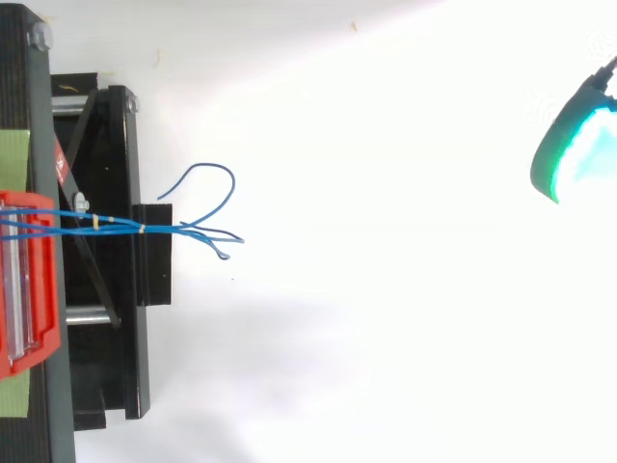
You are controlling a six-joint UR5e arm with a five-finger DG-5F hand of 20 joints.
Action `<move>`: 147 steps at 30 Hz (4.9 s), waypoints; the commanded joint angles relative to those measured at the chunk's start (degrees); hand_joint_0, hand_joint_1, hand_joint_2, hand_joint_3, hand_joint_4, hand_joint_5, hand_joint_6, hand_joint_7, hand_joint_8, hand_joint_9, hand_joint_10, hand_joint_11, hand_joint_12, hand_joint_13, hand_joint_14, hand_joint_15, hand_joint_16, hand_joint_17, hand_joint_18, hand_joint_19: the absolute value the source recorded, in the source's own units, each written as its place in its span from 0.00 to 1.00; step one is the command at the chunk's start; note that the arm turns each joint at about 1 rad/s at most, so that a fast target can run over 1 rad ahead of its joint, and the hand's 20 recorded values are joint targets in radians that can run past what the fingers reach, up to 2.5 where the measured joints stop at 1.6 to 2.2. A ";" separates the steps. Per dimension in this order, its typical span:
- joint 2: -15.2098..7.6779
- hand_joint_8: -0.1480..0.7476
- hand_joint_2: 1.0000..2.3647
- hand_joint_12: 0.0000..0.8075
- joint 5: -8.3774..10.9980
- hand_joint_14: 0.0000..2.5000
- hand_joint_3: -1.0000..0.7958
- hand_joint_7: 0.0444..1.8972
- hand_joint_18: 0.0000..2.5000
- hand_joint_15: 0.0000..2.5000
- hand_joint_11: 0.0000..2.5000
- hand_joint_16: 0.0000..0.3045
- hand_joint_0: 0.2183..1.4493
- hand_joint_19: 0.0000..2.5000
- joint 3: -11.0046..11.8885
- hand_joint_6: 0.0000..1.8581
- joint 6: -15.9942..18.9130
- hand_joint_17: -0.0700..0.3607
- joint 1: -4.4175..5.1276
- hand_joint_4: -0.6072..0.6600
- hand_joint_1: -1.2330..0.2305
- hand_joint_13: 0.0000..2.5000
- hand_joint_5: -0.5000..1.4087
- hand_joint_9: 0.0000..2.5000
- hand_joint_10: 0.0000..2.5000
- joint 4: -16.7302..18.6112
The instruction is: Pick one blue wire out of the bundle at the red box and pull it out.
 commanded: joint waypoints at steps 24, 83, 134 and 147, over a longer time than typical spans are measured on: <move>-7.92 0.57 0.00 0.56 7.90 0.01 0.29 0.44 0.31 0.16 0.20 0.21 0.22 0.19 0.09 0.27 -1.68 0.50 3.98 0.74 0.45 0.34 0.17 0.37 0.01 9.66; -32.97 0.53 0.00 0.56 14.76 0.00 0.28 0.42 0.04 0.05 0.11 0.23 0.19 0.09 19.52 0.27 -6.87 0.53 3.01 0.75 0.45 0.09 0.18 0.25 0.00 18.10; -42.64 0.54 0.01 0.55 7.37 0.00 0.38 0.60 0.15 0.07 0.18 0.20 0.27 0.11 29.97 0.33 0.34 0.48 1.25 0.67 0.38 0.17 0.19 0.30 0.00 20.82; -41.32 0.54 0.01 0.54 4.21 0.00 0.39 0.55 0.16 0.08 0.18 0.20 0.28 0.12 30.06 0.36 0.07 0.48 -0.77 0.67 0.38 0.18 0.18 0.30 0.01 17.57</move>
